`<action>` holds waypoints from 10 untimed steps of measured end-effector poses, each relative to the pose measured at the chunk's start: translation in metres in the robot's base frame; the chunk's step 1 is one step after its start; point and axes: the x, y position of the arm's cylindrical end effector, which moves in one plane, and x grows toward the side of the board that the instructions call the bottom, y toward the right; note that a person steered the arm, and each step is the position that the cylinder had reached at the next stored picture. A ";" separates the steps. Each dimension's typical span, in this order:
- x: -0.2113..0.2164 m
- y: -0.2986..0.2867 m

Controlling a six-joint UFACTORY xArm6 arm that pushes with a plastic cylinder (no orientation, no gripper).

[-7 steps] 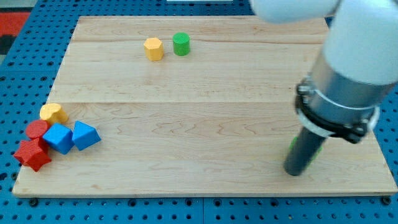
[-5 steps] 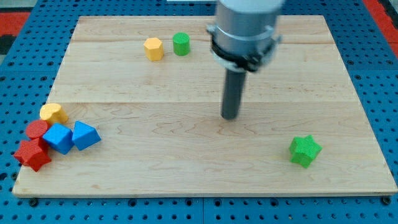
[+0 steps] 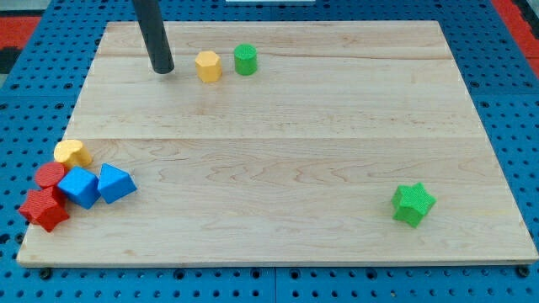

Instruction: Move the yellow hexagon towards the bottom center

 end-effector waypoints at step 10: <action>0.118 0.096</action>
